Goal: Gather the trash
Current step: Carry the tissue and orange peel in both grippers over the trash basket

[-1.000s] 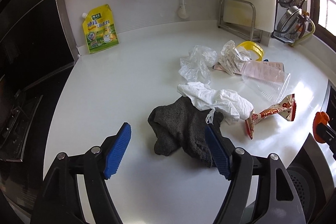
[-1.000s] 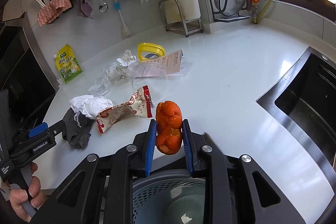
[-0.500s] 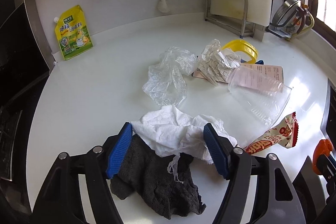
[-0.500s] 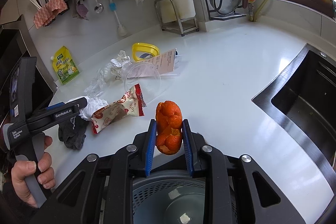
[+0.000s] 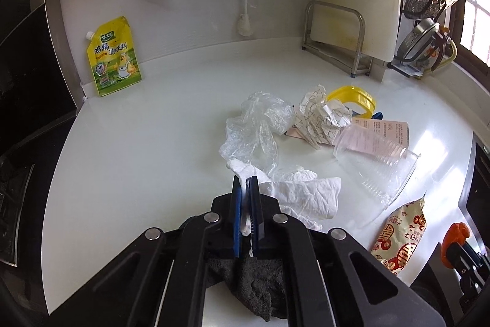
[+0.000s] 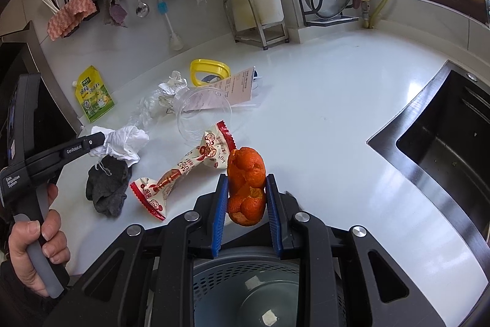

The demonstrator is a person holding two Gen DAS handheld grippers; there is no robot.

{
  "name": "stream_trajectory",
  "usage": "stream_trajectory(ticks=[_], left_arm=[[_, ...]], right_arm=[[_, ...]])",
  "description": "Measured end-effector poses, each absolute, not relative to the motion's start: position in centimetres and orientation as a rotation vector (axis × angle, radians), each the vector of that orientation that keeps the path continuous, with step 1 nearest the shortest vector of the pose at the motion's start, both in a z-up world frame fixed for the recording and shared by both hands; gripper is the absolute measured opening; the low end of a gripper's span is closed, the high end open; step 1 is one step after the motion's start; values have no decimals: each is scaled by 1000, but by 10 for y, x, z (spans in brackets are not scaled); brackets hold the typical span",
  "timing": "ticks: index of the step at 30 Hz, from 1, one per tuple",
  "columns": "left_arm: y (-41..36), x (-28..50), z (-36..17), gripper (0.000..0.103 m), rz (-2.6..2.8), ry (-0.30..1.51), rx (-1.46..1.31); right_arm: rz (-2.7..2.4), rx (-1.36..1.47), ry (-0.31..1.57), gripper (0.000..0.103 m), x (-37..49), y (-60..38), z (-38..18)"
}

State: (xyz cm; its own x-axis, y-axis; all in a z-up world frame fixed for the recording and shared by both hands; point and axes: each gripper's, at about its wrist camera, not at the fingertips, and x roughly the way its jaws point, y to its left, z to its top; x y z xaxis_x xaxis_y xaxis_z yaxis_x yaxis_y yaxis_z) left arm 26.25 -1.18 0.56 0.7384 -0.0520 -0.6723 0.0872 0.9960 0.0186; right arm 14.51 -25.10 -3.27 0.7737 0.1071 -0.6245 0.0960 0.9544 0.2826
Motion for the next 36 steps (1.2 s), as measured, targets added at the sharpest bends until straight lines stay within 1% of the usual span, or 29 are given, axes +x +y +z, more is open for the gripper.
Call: stream_trajectory(ticks=[8,21,27,36], left_arm=[[-1,248,32,6,-77,680,20],[2,172,60,6,-139,623,52],[-6,125,54,6,-185,627,82],[-33,62,21,6,-264,683,98]], right_arm=[[6,305,682,24,139,-248,-28],[-15,282,665,24,95,-240,-15],[-27,276,667,24,59,-237,-14],[-43,253,715,24,3,-237,-31]])
